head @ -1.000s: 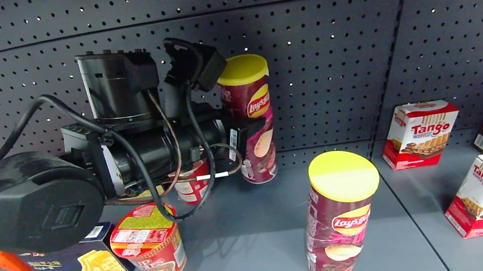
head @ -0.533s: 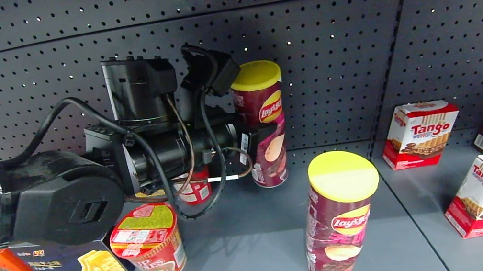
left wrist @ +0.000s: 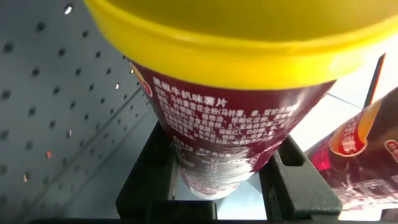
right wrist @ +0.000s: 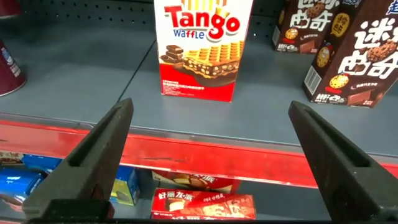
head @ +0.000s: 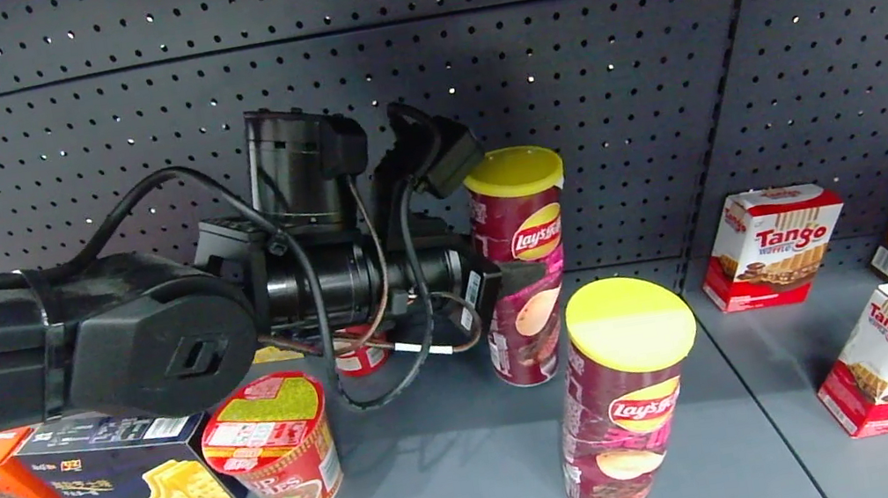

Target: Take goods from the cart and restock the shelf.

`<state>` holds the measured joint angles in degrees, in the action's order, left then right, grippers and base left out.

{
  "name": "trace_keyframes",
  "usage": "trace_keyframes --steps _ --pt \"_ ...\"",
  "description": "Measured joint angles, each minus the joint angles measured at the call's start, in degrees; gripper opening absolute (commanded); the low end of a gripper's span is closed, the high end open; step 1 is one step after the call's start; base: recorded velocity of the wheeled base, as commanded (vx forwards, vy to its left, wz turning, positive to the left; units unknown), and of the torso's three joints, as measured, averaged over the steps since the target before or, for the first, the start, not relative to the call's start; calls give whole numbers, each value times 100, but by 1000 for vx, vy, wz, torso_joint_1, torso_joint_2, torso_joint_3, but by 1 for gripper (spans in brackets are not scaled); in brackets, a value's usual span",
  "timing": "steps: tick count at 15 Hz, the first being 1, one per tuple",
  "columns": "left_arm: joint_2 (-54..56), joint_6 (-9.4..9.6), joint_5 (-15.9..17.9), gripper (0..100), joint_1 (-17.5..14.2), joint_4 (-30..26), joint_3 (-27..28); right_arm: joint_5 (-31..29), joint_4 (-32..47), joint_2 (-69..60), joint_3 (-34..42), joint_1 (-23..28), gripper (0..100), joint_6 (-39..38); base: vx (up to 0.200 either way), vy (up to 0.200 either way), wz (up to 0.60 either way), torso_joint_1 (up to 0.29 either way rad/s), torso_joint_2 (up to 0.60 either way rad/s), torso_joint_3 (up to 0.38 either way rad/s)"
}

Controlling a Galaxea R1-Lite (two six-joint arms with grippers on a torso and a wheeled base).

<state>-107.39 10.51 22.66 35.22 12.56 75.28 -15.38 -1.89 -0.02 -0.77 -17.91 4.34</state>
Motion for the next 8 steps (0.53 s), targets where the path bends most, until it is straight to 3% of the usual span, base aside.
trace_keyframes --steps 4,8 --pt "-201 328 20 0 -77 -41 143 -7 -10 0 0 0 100 1 0 0 0 0 0 0" --pt "-345 378 344 0 -232 -572 568 -7 -10 0 0 0 100 1 0 0 0 0 0 0"
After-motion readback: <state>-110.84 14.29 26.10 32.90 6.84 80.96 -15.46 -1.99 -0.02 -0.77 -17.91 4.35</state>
